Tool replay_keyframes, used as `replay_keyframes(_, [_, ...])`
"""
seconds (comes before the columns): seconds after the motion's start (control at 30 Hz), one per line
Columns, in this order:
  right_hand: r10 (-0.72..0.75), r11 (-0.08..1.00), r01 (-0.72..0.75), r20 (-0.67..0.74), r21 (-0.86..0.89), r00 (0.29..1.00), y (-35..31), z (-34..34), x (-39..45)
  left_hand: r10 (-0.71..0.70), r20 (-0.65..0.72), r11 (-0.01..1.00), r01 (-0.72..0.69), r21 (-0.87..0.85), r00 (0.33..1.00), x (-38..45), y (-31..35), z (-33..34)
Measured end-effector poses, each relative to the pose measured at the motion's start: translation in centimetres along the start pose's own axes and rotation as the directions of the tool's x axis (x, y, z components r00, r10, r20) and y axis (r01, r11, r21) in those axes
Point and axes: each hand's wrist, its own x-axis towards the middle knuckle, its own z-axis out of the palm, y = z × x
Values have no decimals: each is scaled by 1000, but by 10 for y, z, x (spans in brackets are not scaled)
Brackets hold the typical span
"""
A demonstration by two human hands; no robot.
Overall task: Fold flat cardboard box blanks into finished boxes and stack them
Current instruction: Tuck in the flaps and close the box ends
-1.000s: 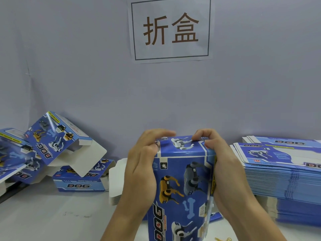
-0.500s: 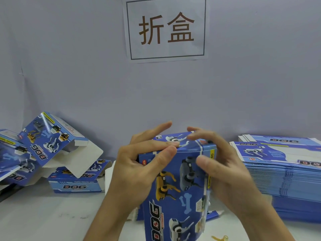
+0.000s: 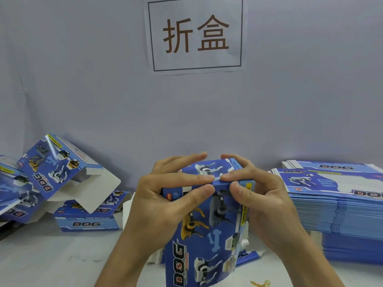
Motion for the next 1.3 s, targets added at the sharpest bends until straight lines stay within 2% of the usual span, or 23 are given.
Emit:
replay_keyframes(0.07, [-35, 997, 33, -32, -75, 999, 2, 2, 1, 25, -5, 1000, -25, 19, 1000, 1, -2, 0])
replay_keyframes(0.13, [-133, 966, 104, -113, -237, 985, 3, 3, 4, 0, -180, 1000, -3, -14, 984, 2, -6, -1])
replay_keyframes(0.17, [-183, 940, 117, -184, -320, 966, 3, 2, 6, -47, -349, 997, 23, -74, 936, 4, -8, -3])
replay_keyframes(0.2, [-213, 914, 93, -272, -396, 939, 2, 0, 8, -127, -525, 984, 43, -171, 841, 6, -10, -6])
replay_keyframes(0.23, [-194, 890, 14, -351, -455, 916, -1, -3, 9, -226, -667, 958, 38, -285, 710, 9, -12, -10])
replay_keyframes(0.3, [35, 788, -275, -405, -552, 914, -7, -13, 8, -399, -801, 887, -35, -461, 445, 11, -18, -23])
replay_keyframes(0.33, [230, 669, -427, -377, -608, 897, -10, -14, 7, -457, -816, 855, -80, -513, 354, 11, -21, -28])
replay_keyframes(0.4, [612, 447, -619, -284, -645, 738, -12, -7, 3, -528, -807, 808, -136, -574, 264, 10, -24, -33])
replay_keyframes(0.43, [710, 434, -651, -209, -622, 673, -9, 1, 2, -552, -794, 794, -131, -594, 254, 10, -25, -31])
replay_keyframes(0.47, [734, 502, -655, -122, -564, 668, -6, 12, 3, -568, -778, 782, -117, -612, 269, 10, -25, -27])
replay_keyframes(0.53, [612, 749, -616, -100, -243, 784, 3, 33, 7, -588, -705, 753, -50, -656, 395, 9, -24, -9])
replay_keyframes(0.6, [367, 930, -354, -283, 98, 886, 12, 42, 13, -594, -563, 726, 82, -683, 575, 7, -24, 10])
replay_keyframes(0.67, [139, 978, -45, -473, 203, 870, 11, 33, 16, -568, -355, 709, 221, -670, 743, 4, -23, 21])
replay_keyframes(0.7, [64, 978, 51, -524, 201, 849, 6, 25, 15, -546, -263, 730, 297, -616, 796, 3, -22, 23])
replay_keyframes(0.73, [4, 982, 100, -547, 161, 837, 0, 15, 12, -530, -219, 770, 357, -529, 819, 2, -21, 21])
replay_keyframes(0.8, [-65, 997, 77, -530, 1, 845, -11, -4, 8, -470, -299, 870, 379, -316, 830, 4, -19, 13])
replay_keyframes(0.87, [-64, 985, -5, -391, -173, 918, -18, -17, 3, -384, -373, 922, 332, -199, 845, 8, -13, -1])
replay_keyframes(0.9, [-38, 974, -31, -296, -225, 954, -20, -21, 1, -375, -329, 926, 336, -170, 867, 9, -10, -5])
replay_keyframes(0.97, [53, 964, -80, -110, -256, 992, -21, -18, -4, -402, -124, 913, 388, -122, 907, 9, -3, -9])
replay_keyframes(1.03, [118, 963, -115, -5, -245, 993, -20, -11, -5, -389, 1, 915, 386, -117, 921, 6, -2, -7])
replay_keyframes(1.13, [36, 911, -45, -30, -409, 999, -15, -7, -1, -295, -23, 940, 286, -186, 955, 3, -5, -2])
replay_keyframes(1.2, [8, 860, -10, -7, -511, 1000, -9, -5, 2, -219, 13, 941, 214, -264, 976, 1, -10, 5])
replay_keyframes(1.3, [-5, 921, -7, -32, -390, 999, 1, -3, 5, -156, -10, 950, 147, -275, 988, -5, -16, 16])
